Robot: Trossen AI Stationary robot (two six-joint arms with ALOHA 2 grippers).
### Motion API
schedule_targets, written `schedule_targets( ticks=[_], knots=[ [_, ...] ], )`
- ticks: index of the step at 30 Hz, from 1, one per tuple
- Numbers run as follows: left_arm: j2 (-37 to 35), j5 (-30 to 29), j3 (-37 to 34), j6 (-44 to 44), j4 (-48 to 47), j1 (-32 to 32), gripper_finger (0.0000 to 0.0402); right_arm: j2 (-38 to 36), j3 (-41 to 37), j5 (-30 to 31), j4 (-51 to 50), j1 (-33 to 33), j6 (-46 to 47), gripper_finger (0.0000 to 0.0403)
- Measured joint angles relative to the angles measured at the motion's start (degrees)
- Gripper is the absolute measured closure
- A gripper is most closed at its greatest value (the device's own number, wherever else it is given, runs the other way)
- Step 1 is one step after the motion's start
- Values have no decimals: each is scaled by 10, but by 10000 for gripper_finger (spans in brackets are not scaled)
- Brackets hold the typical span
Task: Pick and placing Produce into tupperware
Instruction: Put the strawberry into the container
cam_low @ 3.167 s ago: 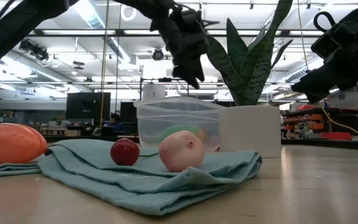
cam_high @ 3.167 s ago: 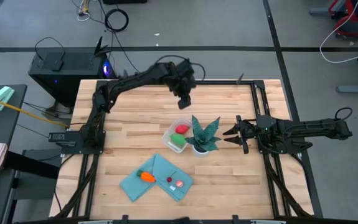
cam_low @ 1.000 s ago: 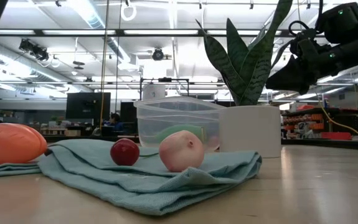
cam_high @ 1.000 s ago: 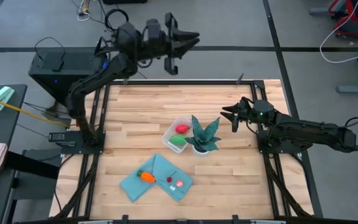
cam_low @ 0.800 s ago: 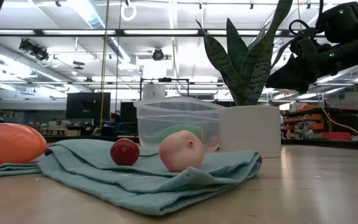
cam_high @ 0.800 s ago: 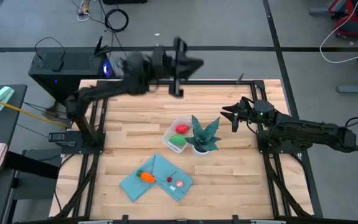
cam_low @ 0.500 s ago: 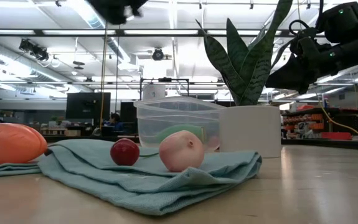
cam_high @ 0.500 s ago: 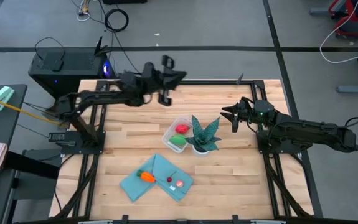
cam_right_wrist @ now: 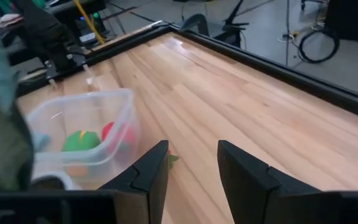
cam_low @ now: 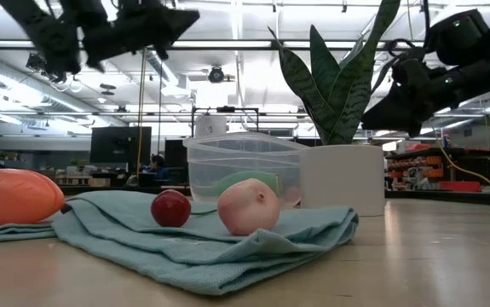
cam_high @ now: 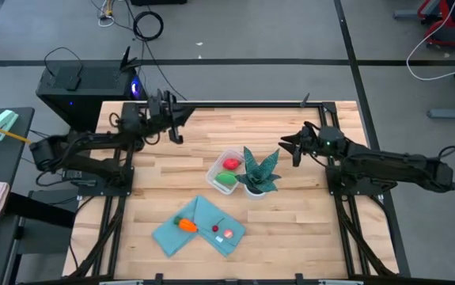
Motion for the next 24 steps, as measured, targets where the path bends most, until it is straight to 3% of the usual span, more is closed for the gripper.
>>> schedule_targets(
  ticks=[7, 15, 19, 24],
  knots=[
    [-2, 4, -51, -3, -4, 9, 377, 94, 59, -39, 4, -55, -4, 258],
    [-2, 67, -53, 0, -22, 45, 363, 279, 191, -76, -58, -119, -78, 258],
    [-2, 74, -53, -5, -22, 66, 370, 366, 213, -81, -70, -144, -93, 258],
    [-2, 108, -53, -14, -26, 84, 376, 406, 217, -119, -42, -172, -70, 258]
  ],
)
